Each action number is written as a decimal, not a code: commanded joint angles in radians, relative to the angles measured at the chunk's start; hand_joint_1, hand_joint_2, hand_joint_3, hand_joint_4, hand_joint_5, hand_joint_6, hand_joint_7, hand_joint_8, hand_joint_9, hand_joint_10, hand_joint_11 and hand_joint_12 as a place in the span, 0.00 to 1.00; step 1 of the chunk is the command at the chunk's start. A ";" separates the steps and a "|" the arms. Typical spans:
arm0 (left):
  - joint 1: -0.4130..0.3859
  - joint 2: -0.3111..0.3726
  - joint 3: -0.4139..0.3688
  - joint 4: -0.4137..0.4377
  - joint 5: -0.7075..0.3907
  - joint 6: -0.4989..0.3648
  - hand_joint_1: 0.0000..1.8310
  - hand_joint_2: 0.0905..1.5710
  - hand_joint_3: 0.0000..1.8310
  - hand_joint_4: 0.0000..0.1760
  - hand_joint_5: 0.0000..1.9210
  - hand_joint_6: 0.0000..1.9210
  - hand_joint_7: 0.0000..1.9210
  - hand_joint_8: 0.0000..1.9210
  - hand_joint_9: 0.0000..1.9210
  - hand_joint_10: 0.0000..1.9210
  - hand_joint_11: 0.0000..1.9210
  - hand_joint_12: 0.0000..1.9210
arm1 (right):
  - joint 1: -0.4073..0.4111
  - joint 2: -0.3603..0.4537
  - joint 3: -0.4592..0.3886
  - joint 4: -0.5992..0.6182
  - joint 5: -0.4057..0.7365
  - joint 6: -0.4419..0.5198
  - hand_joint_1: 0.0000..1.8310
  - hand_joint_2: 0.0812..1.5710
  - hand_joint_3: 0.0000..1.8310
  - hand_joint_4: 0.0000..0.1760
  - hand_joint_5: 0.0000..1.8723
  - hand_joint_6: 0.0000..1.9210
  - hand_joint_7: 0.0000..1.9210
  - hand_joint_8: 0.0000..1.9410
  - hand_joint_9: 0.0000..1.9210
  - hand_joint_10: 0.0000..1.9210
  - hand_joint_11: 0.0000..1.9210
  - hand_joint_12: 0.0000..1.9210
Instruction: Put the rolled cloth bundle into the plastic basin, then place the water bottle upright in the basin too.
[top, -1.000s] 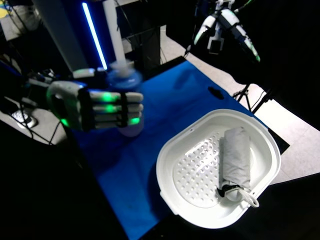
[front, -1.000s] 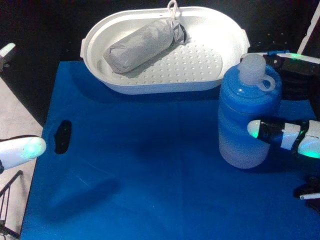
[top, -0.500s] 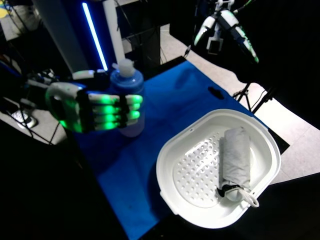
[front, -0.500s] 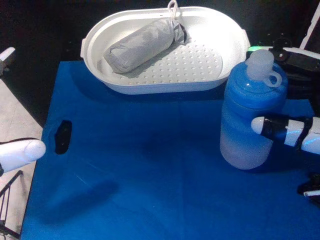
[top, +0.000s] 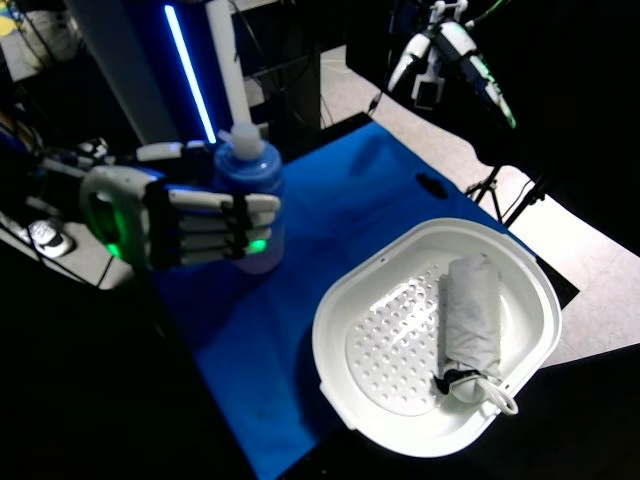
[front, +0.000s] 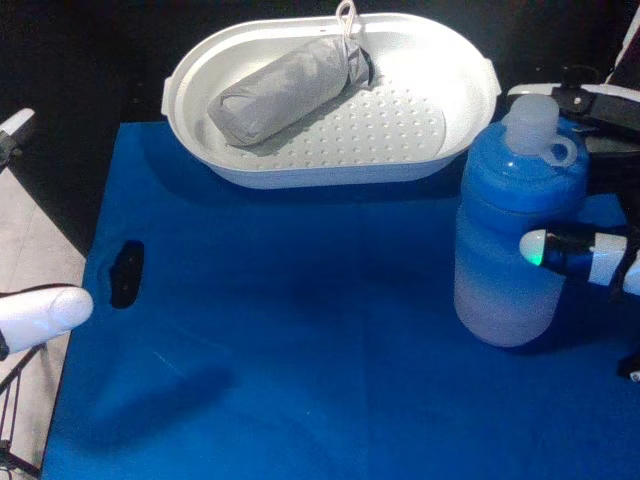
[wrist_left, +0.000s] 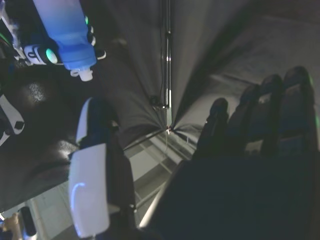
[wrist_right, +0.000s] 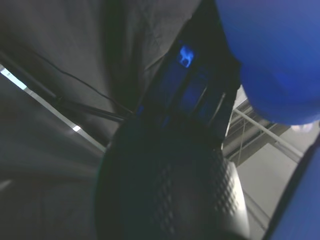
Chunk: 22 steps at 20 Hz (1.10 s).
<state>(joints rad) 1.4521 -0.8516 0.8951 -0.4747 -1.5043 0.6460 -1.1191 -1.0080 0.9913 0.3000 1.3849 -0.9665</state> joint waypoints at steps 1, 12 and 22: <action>-0.005 -0.003 0.000 0.000 -0.128 -0.010 0.32 0.51 0.00 1.00 0.03 0.00 0.00 0.00 0.00 0.00 0.00 0.00 | 0.036 0.016 0.005 -0.022 0.127 0.013 0.69 0.71 0.00 0.00 0.46 0.50 0.53 0.59 0.66 0.00 0.58 0.28; -0.003 -0.010 0.000 -0.003 -0.127 -0.016 0.32 0.51 0.00 1.00 0.03 0.00 0.00 0.00 0.00 0.00 0.00 0.00 | 0.162 0.017 0.049 -0.062 0.127 0.006 0.76 0.68 0.00 0.00 0.49 0.04 0.55 0.02 0.62 0.00 0.39 0.65; -0.002 -0.010 0.004 -0.005 -0.124 -0.020 0.31 0.52 0.00 1.00 0.02 0.00 0.00 0.00 0.00 0.00 0.00 0.00 | 0.308 -0.025 0.141 -0.081 0.006 -0.011 0.73 0.70 0.00 0.32 0.50 0.00 0.37 0.52 0.37 0.72 0.34 0.88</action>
<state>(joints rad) 1.4525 -0.8577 0.8951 -0.4831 -1.5051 0.6357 -0.8204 -1.0367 1.1362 0.2237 1.2671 -0.9947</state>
